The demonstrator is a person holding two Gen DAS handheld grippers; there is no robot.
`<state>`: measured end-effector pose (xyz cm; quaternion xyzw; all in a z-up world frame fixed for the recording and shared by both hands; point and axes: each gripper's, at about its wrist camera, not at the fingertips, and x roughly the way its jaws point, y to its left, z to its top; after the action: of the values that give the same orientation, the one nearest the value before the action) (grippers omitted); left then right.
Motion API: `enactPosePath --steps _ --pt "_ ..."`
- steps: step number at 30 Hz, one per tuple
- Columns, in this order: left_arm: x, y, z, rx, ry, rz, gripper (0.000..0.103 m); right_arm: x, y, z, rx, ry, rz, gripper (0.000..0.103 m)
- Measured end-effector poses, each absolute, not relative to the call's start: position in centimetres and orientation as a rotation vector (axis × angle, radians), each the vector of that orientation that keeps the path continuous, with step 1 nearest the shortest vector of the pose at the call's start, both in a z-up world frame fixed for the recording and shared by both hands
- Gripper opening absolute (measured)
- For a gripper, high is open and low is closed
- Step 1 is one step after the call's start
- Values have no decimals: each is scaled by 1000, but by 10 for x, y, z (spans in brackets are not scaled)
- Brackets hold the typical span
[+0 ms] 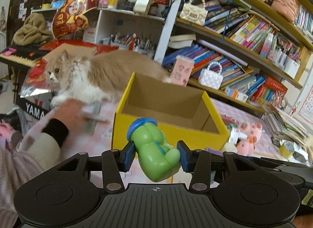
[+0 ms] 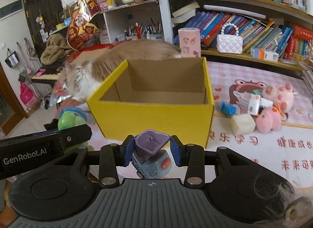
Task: Organize objects
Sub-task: 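Carry the green turtle and toy car toward the yellow box with both tools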
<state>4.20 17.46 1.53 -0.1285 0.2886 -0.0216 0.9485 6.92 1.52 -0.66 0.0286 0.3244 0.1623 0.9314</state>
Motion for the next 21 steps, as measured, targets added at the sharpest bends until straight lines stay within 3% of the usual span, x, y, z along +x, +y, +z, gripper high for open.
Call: enactPosePath --steps 21 --pt "131 176 41 -304 485 7 45 174 10 34 128 593 411 35"
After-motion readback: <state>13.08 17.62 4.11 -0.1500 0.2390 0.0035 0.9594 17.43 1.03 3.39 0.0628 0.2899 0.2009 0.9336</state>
